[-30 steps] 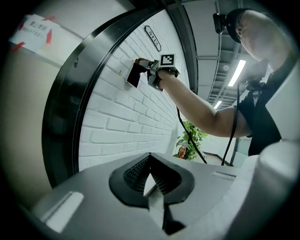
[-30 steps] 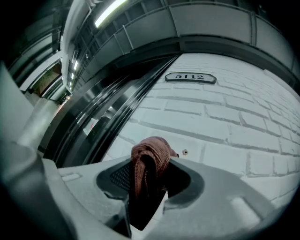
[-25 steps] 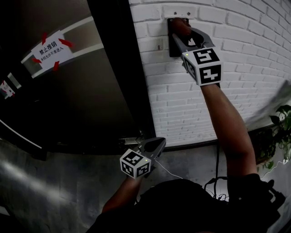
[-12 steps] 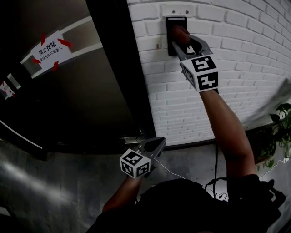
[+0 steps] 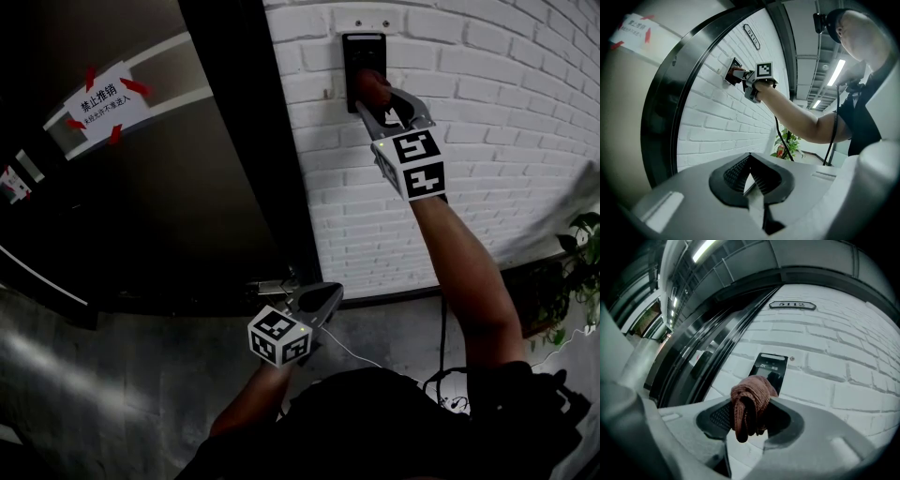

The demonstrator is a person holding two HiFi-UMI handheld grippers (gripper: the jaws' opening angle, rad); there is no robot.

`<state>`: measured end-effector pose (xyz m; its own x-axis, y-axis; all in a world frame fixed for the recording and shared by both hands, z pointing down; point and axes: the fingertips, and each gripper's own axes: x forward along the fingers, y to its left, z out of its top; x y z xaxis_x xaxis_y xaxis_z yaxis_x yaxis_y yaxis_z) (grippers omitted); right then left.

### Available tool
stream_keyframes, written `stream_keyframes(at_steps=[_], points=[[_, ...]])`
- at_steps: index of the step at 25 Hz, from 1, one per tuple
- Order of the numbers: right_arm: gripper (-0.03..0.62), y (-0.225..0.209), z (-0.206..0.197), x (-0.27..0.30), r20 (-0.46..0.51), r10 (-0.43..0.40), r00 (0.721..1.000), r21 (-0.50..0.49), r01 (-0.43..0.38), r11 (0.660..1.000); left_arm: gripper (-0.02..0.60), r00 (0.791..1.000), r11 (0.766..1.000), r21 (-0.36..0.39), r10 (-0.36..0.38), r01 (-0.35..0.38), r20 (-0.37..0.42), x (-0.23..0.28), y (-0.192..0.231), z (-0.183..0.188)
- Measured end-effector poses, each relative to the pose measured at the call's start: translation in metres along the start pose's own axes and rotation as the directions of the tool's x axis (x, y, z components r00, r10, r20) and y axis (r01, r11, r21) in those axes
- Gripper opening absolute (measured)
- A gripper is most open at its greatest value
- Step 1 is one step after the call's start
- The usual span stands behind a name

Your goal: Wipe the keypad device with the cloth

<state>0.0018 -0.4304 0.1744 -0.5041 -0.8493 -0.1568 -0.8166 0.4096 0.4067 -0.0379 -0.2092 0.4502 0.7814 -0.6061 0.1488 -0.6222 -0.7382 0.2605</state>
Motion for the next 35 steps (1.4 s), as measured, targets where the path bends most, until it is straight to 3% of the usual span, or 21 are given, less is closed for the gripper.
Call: stream_keyframes(at_steps=[35], points=[[0.143,0.032,-0.069,-0.022,-0.179,0.038,0.983,0.062,-0.028,0.998,0.017,1.0,1.0,0.004,-0.013,0.013,0.002,-0.036,0.002,-0.008]])
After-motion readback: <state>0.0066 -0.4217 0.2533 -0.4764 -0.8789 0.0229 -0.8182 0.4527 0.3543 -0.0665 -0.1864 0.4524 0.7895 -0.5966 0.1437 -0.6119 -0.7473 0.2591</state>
